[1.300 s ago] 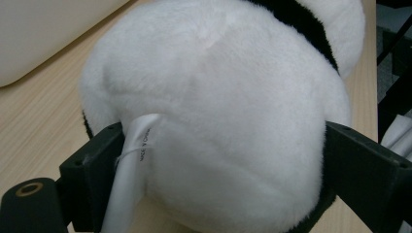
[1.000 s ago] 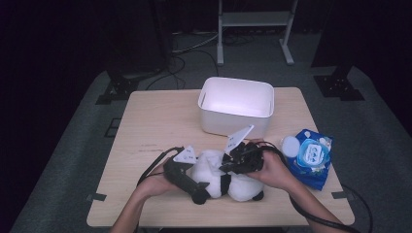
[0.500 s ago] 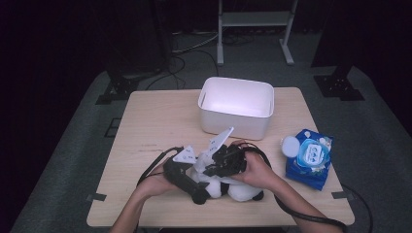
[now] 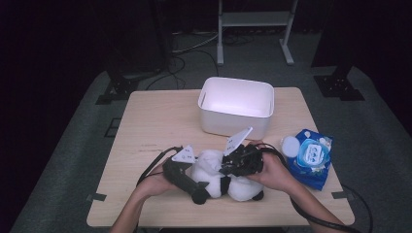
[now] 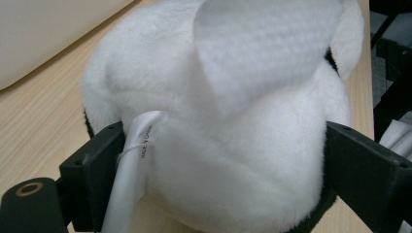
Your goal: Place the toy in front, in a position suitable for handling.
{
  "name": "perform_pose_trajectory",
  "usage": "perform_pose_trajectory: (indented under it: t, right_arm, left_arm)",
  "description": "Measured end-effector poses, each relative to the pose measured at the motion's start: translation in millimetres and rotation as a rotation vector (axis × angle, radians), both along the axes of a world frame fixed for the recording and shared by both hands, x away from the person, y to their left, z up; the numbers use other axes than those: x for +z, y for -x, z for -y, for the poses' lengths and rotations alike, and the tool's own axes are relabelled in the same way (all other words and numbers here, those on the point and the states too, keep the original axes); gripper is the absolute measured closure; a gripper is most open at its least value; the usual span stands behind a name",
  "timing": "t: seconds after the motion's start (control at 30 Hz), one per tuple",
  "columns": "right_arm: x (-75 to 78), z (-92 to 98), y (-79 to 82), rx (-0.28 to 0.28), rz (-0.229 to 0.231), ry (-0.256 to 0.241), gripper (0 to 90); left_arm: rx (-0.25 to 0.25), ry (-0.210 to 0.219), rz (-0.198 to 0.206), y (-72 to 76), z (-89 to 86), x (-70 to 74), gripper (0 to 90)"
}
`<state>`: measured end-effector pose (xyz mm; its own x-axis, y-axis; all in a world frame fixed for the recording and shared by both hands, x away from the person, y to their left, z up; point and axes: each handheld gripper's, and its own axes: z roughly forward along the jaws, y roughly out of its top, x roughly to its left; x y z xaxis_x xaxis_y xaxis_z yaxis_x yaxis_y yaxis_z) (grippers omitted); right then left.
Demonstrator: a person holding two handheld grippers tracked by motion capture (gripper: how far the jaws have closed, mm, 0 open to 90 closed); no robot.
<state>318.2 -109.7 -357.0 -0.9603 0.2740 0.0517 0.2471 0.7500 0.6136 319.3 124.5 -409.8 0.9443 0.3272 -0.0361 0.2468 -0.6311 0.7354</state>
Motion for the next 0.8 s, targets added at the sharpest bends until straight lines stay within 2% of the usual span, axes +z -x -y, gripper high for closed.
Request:
perform_pose_trajectory:
  t: [0.47,0.8]
  right_arm:
    - [-6.4,49.6,8.5,-0.090,-0.013,-0.036,86.2]
    - [-12.2,77.2,12.8,-0.144,-0.025,-0.074,86.2]
  left_arm:
    - [0.007,0.000,-0.008,-1.4,-0.3,-0.6,8.6]
    - [0.010,0.006,-0.012,-1.5,-0.2,-1.1,8.6]
